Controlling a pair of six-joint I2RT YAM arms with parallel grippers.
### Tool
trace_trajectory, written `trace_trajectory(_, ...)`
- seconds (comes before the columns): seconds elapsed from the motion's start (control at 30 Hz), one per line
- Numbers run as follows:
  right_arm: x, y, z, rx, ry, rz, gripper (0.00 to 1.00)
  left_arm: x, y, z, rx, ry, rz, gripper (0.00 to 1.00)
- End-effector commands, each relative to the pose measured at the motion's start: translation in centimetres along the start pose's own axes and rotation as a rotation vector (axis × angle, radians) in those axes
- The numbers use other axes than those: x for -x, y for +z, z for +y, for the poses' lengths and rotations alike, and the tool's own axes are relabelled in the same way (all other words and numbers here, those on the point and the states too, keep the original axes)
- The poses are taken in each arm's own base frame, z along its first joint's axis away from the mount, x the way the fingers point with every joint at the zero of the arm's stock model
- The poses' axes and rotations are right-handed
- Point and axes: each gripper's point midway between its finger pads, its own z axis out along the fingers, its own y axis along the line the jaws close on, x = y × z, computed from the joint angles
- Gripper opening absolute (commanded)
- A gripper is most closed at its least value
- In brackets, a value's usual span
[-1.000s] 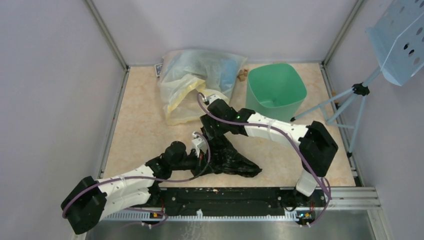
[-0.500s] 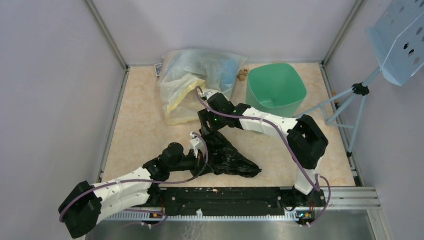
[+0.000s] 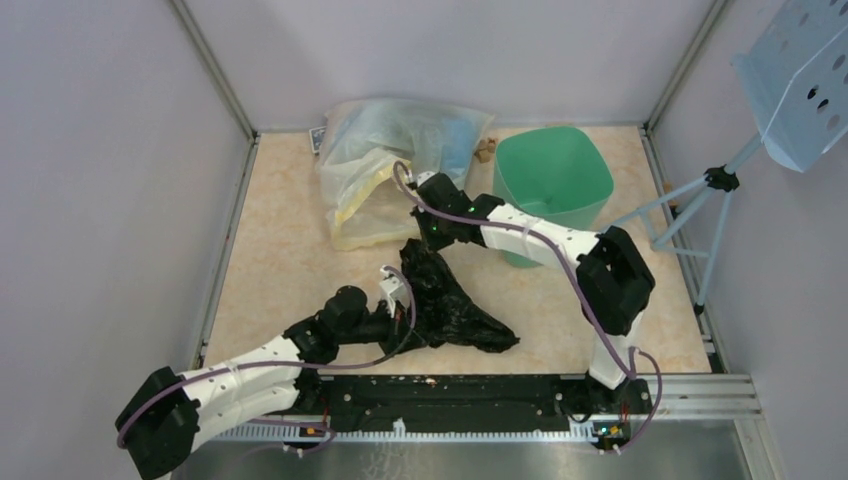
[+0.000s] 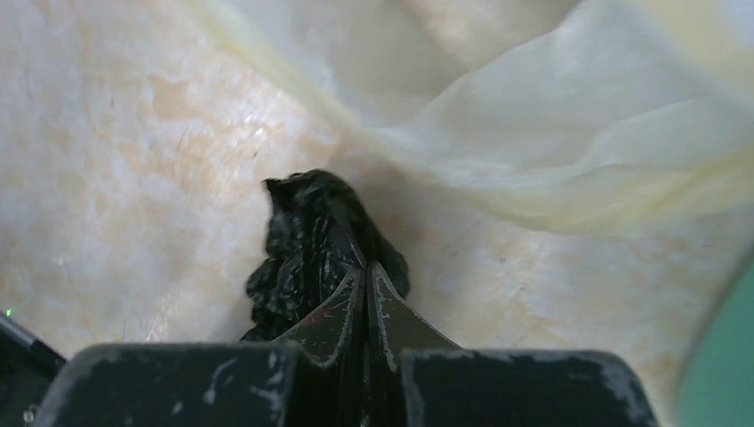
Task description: Put the trash bags into the trash bin
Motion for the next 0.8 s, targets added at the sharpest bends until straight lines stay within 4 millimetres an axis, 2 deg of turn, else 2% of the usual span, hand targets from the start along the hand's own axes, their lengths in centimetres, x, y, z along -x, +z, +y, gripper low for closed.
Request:
trace_trajectory(0.0, 7.1, -6.4, -4.2, -0.128, 0.057, -0.193, 0.00, 2.9, -0.6, -2.1, -0.046, 0.063, -0.063, 0.00)
trace_trajectory(0.13, 7.9, -9.8, -8.3, -0.229, 0.126, -0.230, 0.00, 4.6, -1.4, -3.6, -0.069, 0.089, -0.109, 0.00)
trace_trajectory(0.33, 8.5, -13.2, -14.2, -0.375, 0.274, -0.292, 0.00, 6.4, -2.5, -5.6, -0.104, 0.118, -0.119, 0.00)
trace_trajectory(0.4, 8.9, -13.7, -15.2, -0.393, 0.304, -0.311, 0.00, 6.5, -2.6, -6.3, -0.128, 0.128, -0.111, 0.00)
trace_trajectory(0.53, 9.7, -14.3, -16.8, -0.466, 0.346, -0.332, 0.00, 5.2, -2.7, -7.0, -0.169, 0.133, -0.043, 0.00)
trace_trajectory(0.67, 10.9, -14.3, -17.1, -0.481, 0.351, -0.354, 0.00, 4.7, -3.3, -8.9, -0.252, 0.184, -0.009, 0.00)
trace_trajectory(0.77, 11.6, -14.2, -17.5, -0.498, 0.352, -0.366, 0.00, 5.2, -3.9, -10.4, -0.298, 0.215, 0.001, 0.00)
